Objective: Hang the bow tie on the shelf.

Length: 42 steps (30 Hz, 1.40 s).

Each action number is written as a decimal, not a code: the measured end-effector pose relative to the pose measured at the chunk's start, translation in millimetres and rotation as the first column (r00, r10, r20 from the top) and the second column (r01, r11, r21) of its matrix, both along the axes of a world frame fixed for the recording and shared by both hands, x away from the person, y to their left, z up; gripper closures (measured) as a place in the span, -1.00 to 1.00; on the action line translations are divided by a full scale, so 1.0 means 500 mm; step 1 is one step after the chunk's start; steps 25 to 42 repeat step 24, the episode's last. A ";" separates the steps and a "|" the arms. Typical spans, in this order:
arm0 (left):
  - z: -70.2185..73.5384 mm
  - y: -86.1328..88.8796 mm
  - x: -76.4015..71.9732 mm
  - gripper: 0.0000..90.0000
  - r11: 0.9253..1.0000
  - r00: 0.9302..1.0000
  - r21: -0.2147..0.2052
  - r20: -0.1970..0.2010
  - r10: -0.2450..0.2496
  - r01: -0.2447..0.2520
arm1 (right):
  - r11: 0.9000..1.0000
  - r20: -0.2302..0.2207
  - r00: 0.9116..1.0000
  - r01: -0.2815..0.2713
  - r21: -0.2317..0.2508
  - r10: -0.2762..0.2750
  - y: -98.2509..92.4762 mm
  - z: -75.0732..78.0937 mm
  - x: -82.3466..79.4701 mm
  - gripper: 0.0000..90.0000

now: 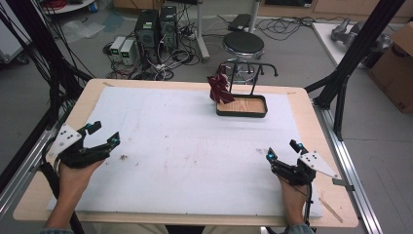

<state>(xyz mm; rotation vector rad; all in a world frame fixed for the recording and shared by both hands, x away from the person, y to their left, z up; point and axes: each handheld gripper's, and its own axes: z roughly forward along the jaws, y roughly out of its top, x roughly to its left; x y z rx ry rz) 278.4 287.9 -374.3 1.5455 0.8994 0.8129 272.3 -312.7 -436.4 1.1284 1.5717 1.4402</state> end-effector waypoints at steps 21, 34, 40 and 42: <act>-0.073 0.011 -0.048 -0.48 0.998 0.997 0.009 -0.037 0.064 -0.064 | 1.000 -0.003 1.000 0.001 -0.004 -0.001 -0.001 -0.001 0.002 -0.74; -0.078 0.013 -0.048 -0.48 0.997 0.997 0.003 -0.039 0.072 -0.072 | 1.000 -0.002 1.000 0.001 -0.007 -0.001 0.000 -0.001 0.002 -0.74; -0.078 0.013 -0.048 -0.48 0.997 0.997 0.003 -0.039 0.072 -0.072 | 1.000 -0.002 1.000 0.001 -0.007 -0.001 0.000 -0.001 0.002 -0.74; -0.078 0.013 -0.048 -0.48 0.997 0.997 0.003 -0.039 0.072 -0.072 | 1.000 -0.002 1.000 0.001 -0.007 -0.001 0.000 -0.001 0.002 -0.74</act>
